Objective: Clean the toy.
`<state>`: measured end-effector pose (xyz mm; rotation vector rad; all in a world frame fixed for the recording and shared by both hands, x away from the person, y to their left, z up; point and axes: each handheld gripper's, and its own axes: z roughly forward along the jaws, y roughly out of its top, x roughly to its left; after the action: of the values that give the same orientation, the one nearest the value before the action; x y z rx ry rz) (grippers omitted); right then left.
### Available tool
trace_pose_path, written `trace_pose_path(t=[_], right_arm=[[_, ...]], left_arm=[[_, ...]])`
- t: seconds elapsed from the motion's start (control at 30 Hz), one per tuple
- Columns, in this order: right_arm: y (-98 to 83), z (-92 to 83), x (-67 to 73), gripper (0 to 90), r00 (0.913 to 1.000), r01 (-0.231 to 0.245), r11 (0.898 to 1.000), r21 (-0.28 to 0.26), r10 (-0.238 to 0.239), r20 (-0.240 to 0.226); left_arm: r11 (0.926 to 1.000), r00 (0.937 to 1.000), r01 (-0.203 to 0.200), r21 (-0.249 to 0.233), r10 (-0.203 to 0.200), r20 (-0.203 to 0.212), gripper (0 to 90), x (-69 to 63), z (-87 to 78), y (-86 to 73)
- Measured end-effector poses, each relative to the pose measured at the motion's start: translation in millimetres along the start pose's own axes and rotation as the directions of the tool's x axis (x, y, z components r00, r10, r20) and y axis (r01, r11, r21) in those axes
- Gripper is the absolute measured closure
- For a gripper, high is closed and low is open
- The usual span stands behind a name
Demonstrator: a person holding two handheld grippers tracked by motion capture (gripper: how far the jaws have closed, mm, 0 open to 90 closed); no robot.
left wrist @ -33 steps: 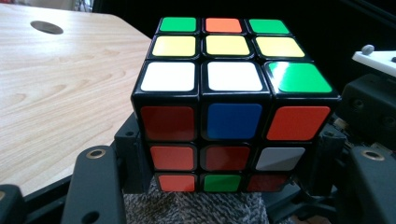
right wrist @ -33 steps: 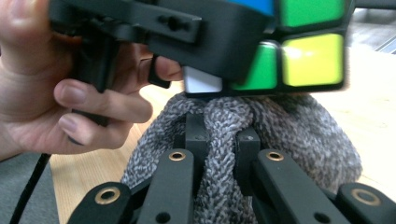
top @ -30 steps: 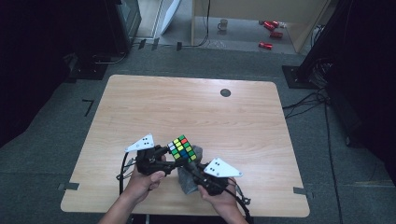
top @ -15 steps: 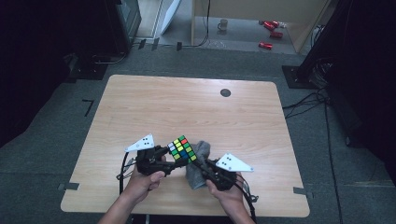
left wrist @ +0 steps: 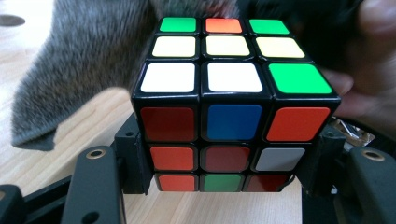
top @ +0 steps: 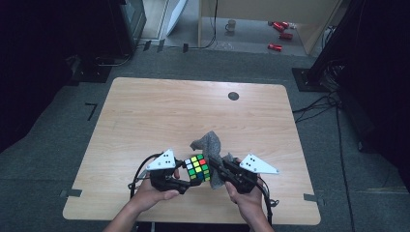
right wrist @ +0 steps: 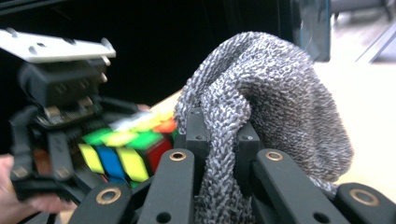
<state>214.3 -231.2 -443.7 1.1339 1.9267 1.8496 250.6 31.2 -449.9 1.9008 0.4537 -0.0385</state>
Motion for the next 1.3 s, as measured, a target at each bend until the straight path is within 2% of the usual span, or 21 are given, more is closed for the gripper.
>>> trace_pose_path(t=[0.07, 0.13, 0.23, 0.37, 0.5, 0.57, 0.6, 0.67, 0.7, 0.77, 0.83, 0.87, 0.93, 1.0, 1.07, 1.13, 1.17, 1.23, 1.3], right_arm=[[-5.9, 3.3, -5.1, 82.3, 0.9995, -0.033, 0.999, 0.034, 0.033, -0.001], [-5.6, 3.6, -6.0, 82.3, 0.9967, -0.077, 0.997, 0.026, 0.077, -0.026], [2.1, 0.8, 0.5, 82.4, 0.9972, -0.065, 0.998, -0.004, 0.064, -0.038], [1.5, -0.8, 0.0, 82.5, 0.9974, -0.067, 0.998, -0.008, 0.066, -0.028], [-7.4, 4.4, -6.1, 82.7, 0.996, -0.09, 0.995, 0.032, 0.09, 0.001], [-3.7, 3.6, -2.6, 82.7, 0.9969, -0.078, 0.996, 0.03, 0.078, 0.007], [0.3, 2.0, 1.8, 82.6, 0.9983, -0.058, 0.998, 0.021, 0.058, 0.009], [5.9, 0.2, 9.4, 82.7, 0.9997, -0.023, 1.0, 0.008, 0.023, -0.003], [7.2, 0.2, 14.1, 82.6, 1.0, 0.001, 1.0, 0.011, -0.001, 0.003], [7.0, 3.5, 22.9, 82.6, 0.9985, 0.052, 0.998, 0.037, -0.052, 0.018], [3.2, 9.2, 31.8, 82.6, 0.996, 0.087, 0.994, 0.072, -0.088, 0.018], [1.4, 11.9, 35.3, 82.6, 0.9955, 0.092, 0.992, 0.085, -0.094, 0.014], [0.1, 14.6, 37.2, 82.6, 0.995, 0.096, 0.991, 0.095, -0.098, 0.017], [2.2, 13.8, 31.2, 82.8, 0.9966, 0.077, 0.993, 0.094, -0.08, 0.022], [3.3, 11.9, 22.9, 82.8, 0.9969, 0.049, 0.994, 0.097, -0.055, 0.057], [1.8, 12.0, 21.7, 82.8, 0.997, 0.027, 0.993, 0.115, -0.035, 0.069], [0.1, 13.4, 24.9, 82.7, 0.9962, 0.04, 0.991, 0.125, -0.049, 0.072], [-4.1, 16.9, 34.2, 82.7, 0.9953, 0.063, 0.989, 0.13, -0.072, 0.066], [-5.6, 19.4, 39.9, 82.7, 0.9933, 0.089, 0.988, 0.127, -0.098, 0.062]], left_arm=[[1.0, 1.0, -0.004, -0.001, 0.004, 0.003, 35.3, 1.2, -1.8, -0.1], [0.9998, 0.9999, -0.016, 0.013, 0.016, -0.001, 35.3, 1.9, -1.3, -1.3], [0.9986, 0.9992, -0.039, 0.036, 0.039, -0.001, 35.3, 0.1, 1.3, -3.0], [0.9931, 0.9954, -0.073, 0.092, 0.078, -0.055, 35.3, -2.7, 7.1, -4.0], [0.9922, 0.9946, -0.075, 0.099, 0.082, -0.064, 35.3, -2.2, 8.3, -5.7], [0.9932, 0.9951, -0.064, 0.098, 0.071, -0.069, 35.3, -0.1, 8.8, -6.1], [0.9922, 0.9943, -0.064, 0.107, 0.072, -0.078, 35.3, 0.5, 9.8, -6.6], [0.9886, 0.9909, -0.066, 0.136, 0.081, -0.108, 35.3, 0.2, 14.1, -9.5], [0.9871, 0.9901, -0.069, 0.144, 0.086, -0.112, 35.3, -0.4, 15.7, -10.1], [0.9823, 0.9846, -0.092, 0.163, 0.114, -0.133, 35.3, -5.0, 19.8, -10.5], [0.9746, 0.9756, -0.121, 0.189, 0.152, -0.159, 35.3, -10.3, 22.3, -9.4], [0.9711, 0.9686, -0.136, 0.196, 0.172, -0.179, 35.2, -12.9, 22.8, -8.9], [0.966, 0.9593, -0.159, 0.204, 0.2, -0.2, 35.2, -14.7, 21.6, -8.5], [0.9664, 0.9578, -0.162, 0.2, 0.203, -0.204, 35.2, -15.0, 20.9, -8.0], [0.9609, 0.9529, -0.168, 0.22, 0.216, -0.213, 35.2, -15.3, 23.2, -8.2], [0.9556, 0.9479, -0.17, 0.24, 0.226, -0.225, 35.2, -16.4, 27.0, -9.2], [0.9536, 0.9461, -0.169, 0.249, 0.228, -0.23, 35.2, -16.4, 28.3, -9.6], [0.9541, 0.9462, -0.163, 0.251, 0.223, -0.234, 35.2, -15.1, 27.6, -9.9], [0.9583, 0.9508, -0.157, 0.239, 0.212, -0.226, 35.3, -13.5, 24.8, -9.6]])
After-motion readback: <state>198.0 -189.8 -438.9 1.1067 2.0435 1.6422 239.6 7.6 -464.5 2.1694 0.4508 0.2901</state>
